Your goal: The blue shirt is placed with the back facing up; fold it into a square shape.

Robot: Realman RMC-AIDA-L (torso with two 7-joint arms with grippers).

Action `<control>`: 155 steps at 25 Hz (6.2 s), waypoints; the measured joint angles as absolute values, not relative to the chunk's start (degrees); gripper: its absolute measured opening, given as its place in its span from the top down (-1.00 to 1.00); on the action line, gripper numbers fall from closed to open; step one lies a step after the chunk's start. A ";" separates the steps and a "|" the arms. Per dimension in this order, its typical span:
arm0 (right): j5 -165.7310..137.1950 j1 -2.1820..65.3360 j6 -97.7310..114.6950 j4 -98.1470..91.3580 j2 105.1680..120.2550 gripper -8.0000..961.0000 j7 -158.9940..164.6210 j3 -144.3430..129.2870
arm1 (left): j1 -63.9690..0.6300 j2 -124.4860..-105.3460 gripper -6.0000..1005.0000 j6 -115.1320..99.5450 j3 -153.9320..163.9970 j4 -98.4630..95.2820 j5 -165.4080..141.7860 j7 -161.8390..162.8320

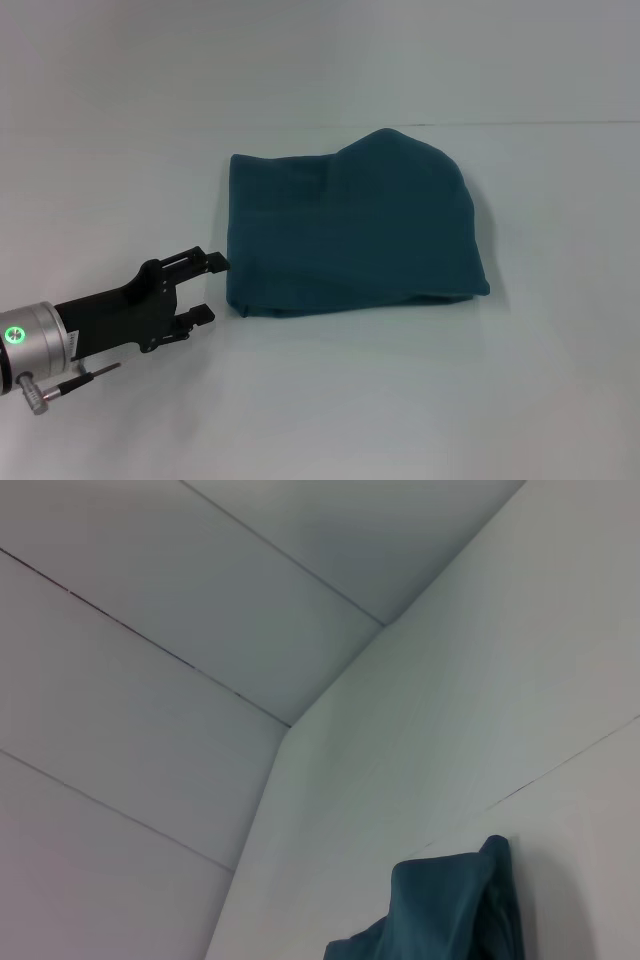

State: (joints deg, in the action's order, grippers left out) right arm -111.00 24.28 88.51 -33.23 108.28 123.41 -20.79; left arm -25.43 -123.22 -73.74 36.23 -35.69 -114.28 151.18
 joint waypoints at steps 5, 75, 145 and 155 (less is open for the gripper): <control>-110.90 24.03 88.40 -32.88 108.28 -0.96 123.20 -20.23 | -26.07 -123.23 -0.70 -71.39 36.70 -33.99 -114.28 151.11; -110.91 22.77 88.50 -28.22 108.28 -0.96 122.19 -16.43 | -23.33 -121.80 0.83 -76.37 37.51 -32.08 -114.80 145.53; -124.79 38.91 89.23 -47.23 118.18 -0.96 101.41 -43.94 | -39.06 -114.23 -0.52 -99.04 36.09 -51.63 -128.89 108.77; -124.44 37.48 88.67 -47.26 118.04 -0.96 101.25 -43.58 | -41.39 -114.73 -0.52 -97.36 43.46 -52.17 -129.35 109.62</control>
State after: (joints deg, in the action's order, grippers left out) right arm -124.44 37.48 88.67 -47.26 118.04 101.25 -43.58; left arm -41.39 -114.73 -97.36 43.46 -52.17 -129.35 109.62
